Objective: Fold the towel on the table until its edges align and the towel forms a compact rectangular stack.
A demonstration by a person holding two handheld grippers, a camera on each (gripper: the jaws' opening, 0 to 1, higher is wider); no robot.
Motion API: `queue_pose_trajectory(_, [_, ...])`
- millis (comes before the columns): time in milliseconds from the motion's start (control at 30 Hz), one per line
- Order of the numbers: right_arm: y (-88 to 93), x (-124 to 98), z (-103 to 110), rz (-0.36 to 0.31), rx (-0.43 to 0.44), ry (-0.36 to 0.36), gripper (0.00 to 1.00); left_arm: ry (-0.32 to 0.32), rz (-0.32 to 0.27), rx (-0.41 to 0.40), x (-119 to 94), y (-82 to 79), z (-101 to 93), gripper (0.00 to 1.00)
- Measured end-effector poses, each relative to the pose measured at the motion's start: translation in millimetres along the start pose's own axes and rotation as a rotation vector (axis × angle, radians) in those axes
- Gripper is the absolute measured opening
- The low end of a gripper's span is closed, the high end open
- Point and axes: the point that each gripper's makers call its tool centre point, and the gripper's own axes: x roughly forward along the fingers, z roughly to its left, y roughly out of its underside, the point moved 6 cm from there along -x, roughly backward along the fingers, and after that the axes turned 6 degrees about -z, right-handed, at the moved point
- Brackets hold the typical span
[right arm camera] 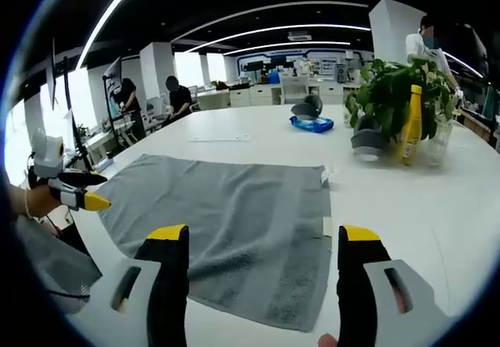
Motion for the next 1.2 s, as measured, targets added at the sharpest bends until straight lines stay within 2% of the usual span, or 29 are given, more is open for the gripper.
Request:
queue_pose_trajectory(467, [-1.4,-2.5,-6.9,-0.008,0.02,0.033,0.77,0.006,0.003,0.016,0.6,-0.6,-1.6,0.83])
queue_pose_trajectory(833, [7.6,-1.8,-11.8,0.043,0.039,0.055,0.77,0.001,-0.003,0.009,0.3,-1.7,0.8,0.81])
queue_pose_trajectory(933, [13.8,-2.5,-15.3,0.075,0.064,0.069,0.75,0.001,-0.001,0.004,-0.2,-1.3,1.8,0.8])
queue_pose_trajectory(1033, [23.0,-3.1,-18.7,0.135,0.096,0.081,0.73,0.002,-0.005,-0.004,-1.3,-1.7,1.9,0.78])
queue_pose_trajectory(1100, [26.4,-4.4,-21.2,0.156,0.11,0.091,0.67,0.012,-0.015,-0.012,-2.1,-3.3,0.6,0.74])
queue_pose_trajectory(1200, [33.4,-8.1,-25.4,0.22,0.105,0.126,0.56,0.032,-0.046,-0.007,-5.0,-10.0,-2.5,0.66])
